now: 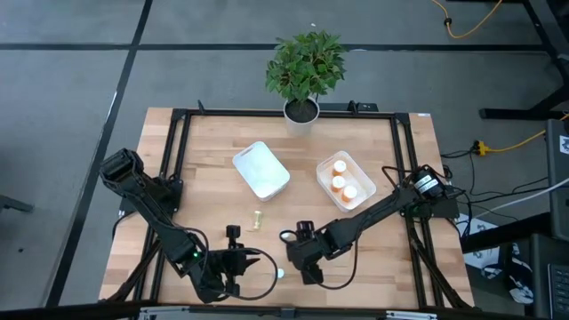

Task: Pick and place medicine bottles into bin by pill shape (circle, oval)
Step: Put the orange pill bottle into the right white bin

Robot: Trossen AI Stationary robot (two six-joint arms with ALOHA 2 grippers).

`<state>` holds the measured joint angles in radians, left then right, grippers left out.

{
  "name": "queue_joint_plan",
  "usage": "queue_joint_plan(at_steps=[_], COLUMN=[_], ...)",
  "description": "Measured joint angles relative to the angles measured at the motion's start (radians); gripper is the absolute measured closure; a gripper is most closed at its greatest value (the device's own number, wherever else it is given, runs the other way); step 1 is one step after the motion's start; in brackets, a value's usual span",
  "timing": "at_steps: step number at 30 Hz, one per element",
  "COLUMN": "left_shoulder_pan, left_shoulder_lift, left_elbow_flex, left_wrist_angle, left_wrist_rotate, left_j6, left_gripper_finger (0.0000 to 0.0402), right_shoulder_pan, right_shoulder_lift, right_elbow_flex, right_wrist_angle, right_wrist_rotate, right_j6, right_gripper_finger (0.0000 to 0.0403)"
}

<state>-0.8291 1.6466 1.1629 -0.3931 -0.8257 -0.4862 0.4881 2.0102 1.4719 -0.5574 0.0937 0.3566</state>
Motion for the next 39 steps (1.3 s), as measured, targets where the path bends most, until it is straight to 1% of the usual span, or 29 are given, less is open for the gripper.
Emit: queue_joint_plan(at_steps=[8,14,24,28,31,39], left_shoulder_pan=[0.0,0.0,0.0,0.0,0.0,0.0], left_shoulder_lift=[0.0,0.0,0.0,0.0,0.0,0.0], left_elbow_flex=[0.0,0.0,0.0,0.0,0.0,0.0], left_wrist_angle=[0.0,0.0,0.0,0.0,0.0,0.0], left_wrist_rotate=[0.0,0.0,0.0,0.0,0.0,0.0], left_j6=[-0.001,-0.001,-0.001,-0.001,-0.001,-0.001], left_gripper_finger=[0.0347,0.0347,0.0347,0.0347,0.0347,0.0347], right_shoulder_pan=[-0.002,-0.002,-0.002,-0.002,-0.002,-0.002], right_shoulder_lift=[-0.001,0.002,0.003,0.003,0.004,0.004], right_elbow_flex=[-0.005,-0.006,-0.006,-0.006,-0.006,-0.006], right_wrist_angle=[0.024,0.03,0.021,0.023,0.023,0.023], right_wrist_rotate=[0.004,0.07,0.07,0.07,0.07,0.072], right_j6=[-0.024,-0.023,-0.02,0.011,0.045,0.118], right_gripper_finger=[0.0088,0.0092,0.0092,0.0094,0.0109,0.0185])
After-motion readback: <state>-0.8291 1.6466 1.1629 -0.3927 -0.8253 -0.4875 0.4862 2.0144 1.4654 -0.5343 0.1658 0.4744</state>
